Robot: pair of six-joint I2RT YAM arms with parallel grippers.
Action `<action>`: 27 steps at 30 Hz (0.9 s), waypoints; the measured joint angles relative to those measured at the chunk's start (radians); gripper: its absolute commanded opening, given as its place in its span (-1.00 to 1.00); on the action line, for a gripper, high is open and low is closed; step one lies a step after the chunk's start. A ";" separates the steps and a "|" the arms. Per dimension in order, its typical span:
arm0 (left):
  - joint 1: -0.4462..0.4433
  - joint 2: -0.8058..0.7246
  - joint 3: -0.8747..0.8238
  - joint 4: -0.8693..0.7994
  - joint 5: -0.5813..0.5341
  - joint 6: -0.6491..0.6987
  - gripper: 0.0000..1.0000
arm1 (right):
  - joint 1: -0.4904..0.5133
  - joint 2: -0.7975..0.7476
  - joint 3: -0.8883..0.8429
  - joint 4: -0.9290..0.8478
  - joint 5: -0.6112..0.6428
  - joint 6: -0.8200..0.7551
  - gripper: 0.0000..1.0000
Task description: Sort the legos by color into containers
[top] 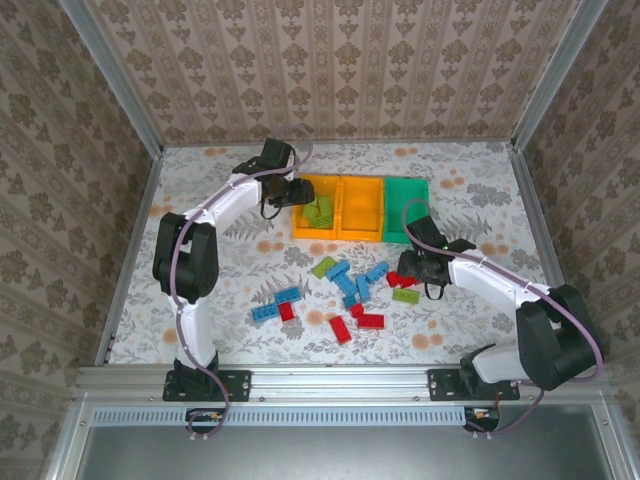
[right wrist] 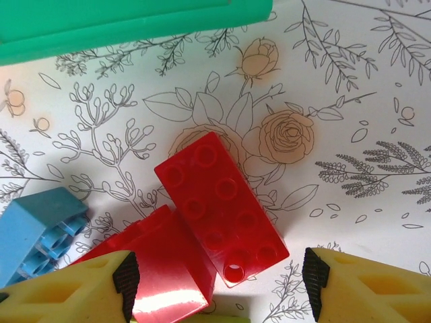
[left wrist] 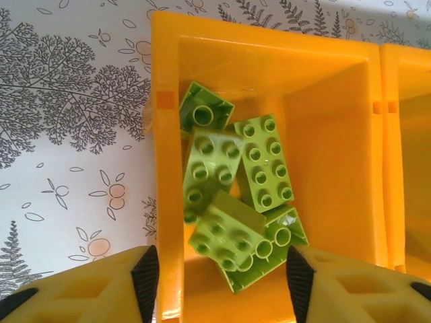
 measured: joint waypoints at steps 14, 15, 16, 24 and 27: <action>-0.027 -0.095 -0.105 0.029 -0.011 0.001 0.55 | -0.086 0.095 0.035 0.066 -0.056 -0.042 0.33; -0.030 -0.111 -0.117 0.031 -0.012 0.001 0.55 | -0.089 0.107 0.045 0.071 -0.061 -0.050 0.32; -0.034 -0.130 -0.131 0.037 -0.014 0.001 0.55 | -0.092 0.117 0.053 0.076 -0.067 -0.057 0.28; -0.033 -0.193 -0.217 0.055 -0.031 0.001 0.56 | -0.113 0.145 0.072 0.095 -0.097 -0.087 0.25; -0.028 -0.196 -0.250 0.056 -0.034 0.001 0.56 | -0.134 0.134 0.058 0.111 -0.109 -0.087 0.24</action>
